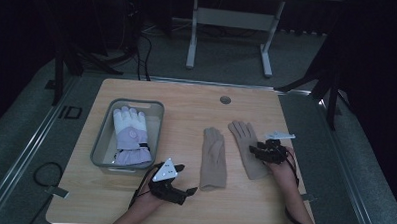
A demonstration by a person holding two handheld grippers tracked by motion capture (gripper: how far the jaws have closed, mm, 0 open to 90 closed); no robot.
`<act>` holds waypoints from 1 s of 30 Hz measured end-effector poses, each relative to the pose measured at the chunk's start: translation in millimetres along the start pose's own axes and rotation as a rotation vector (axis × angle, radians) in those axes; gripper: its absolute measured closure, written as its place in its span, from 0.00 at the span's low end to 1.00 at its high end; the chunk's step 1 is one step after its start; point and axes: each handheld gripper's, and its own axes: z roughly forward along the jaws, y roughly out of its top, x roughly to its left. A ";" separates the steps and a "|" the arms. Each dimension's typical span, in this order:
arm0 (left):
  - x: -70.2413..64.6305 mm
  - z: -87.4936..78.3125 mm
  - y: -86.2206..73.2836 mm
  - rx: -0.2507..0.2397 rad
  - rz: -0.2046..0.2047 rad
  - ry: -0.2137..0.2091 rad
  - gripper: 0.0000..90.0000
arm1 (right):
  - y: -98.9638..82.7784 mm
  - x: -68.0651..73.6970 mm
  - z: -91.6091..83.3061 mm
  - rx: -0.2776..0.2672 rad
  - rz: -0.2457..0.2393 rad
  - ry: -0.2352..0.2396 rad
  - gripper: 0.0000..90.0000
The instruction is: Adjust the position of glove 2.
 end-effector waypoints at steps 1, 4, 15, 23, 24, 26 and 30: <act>0.0 0.0 -0.1 0.000 0.000 0.000 0.11 | -1.2 0.7 0.0 -0.003 0.019 -0.003 0.63; -0.1 -0.1 -0.2 0.000 0.000 -0.001 0.11 | -4.0 5.6 -0.1 -0.018 0.006 -0.015 0.75; -0.2 -1.7 0.7 -0.011 -0.002 -0.001 0.11 | 1.6 29.3 -4.5 -0.021 0.103 -0.130 0.97; 0.7 -3.0 1.4 -0.018 -0.008 0.004 0.11 | 19.7 49.8 -26.5 -0.108 0.152 -0.152 0.97; 0.7 -2.9 1.5 -0.017 -0.007 0.007 0.11 | 22.6 53.0 -29.9 -0.121 0.158 -0.156 0.97; 0.8 -2.7 1.6 -0.017 -0.008 0.006 0.11 | 29.6 59.4 -36.6 -0.149 0.183 -0.147 0.97; 0.1 -2.6 1.9 -0.018 -0.006 0.007 0.11 | 41.2 72.8 -43.5 -0.178 0.189 -0.130 0.97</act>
